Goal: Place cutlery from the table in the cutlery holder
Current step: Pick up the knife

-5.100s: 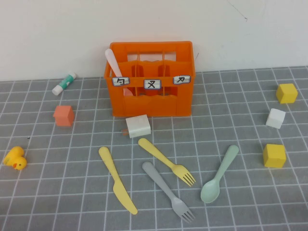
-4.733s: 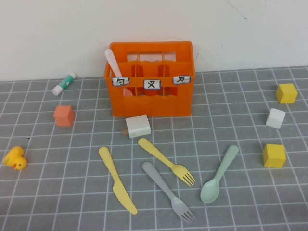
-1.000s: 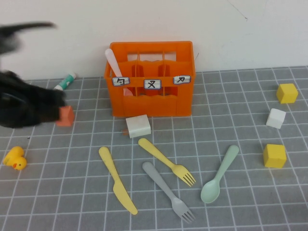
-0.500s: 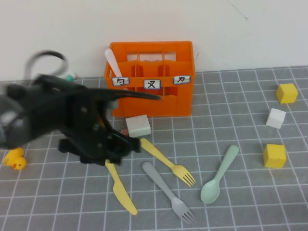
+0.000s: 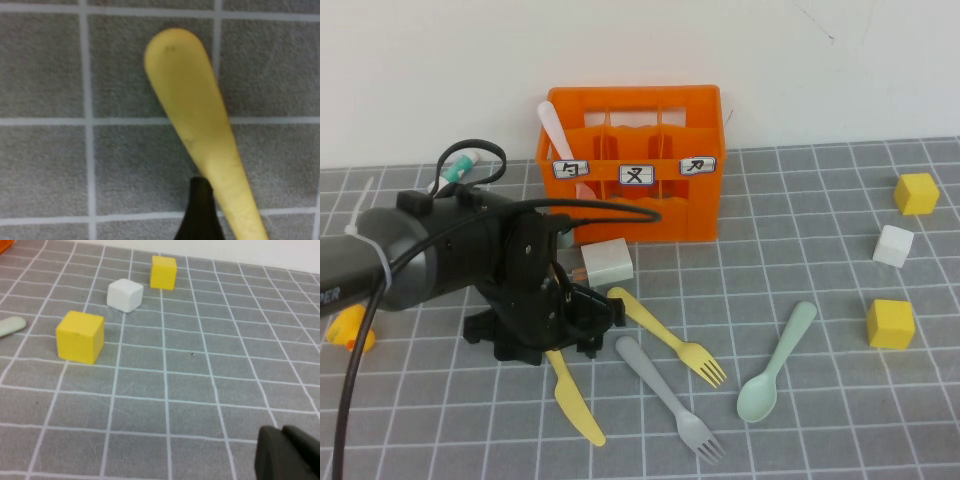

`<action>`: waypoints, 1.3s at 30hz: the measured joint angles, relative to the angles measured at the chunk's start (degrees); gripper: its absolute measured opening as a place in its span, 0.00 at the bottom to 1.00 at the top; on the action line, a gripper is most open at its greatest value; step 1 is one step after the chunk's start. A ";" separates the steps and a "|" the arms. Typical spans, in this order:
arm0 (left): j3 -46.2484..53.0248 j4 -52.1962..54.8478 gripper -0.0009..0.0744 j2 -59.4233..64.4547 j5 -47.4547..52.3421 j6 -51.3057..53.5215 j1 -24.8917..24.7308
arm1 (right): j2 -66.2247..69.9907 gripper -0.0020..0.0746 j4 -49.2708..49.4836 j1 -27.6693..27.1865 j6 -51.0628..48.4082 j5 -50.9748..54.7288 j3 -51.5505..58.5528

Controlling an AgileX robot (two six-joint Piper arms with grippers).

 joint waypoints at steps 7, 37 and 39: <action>-0.06 2.49 0.43 0.00 0.00 -1.51 0.00 | 0.00 0.02 0.00 0.00 0.00 0.00 0.00; -0.68 7.37 0.14 1.29 1.67 4.76 0.23 | 0.00 0.02 0.00 0.00 0.31 0.00 0.00; -0.68 7.83 0.14 1.33 1.67 4.36 0.23 | 0.00 0.02 0.00 0.00 0.40 0.00 0.00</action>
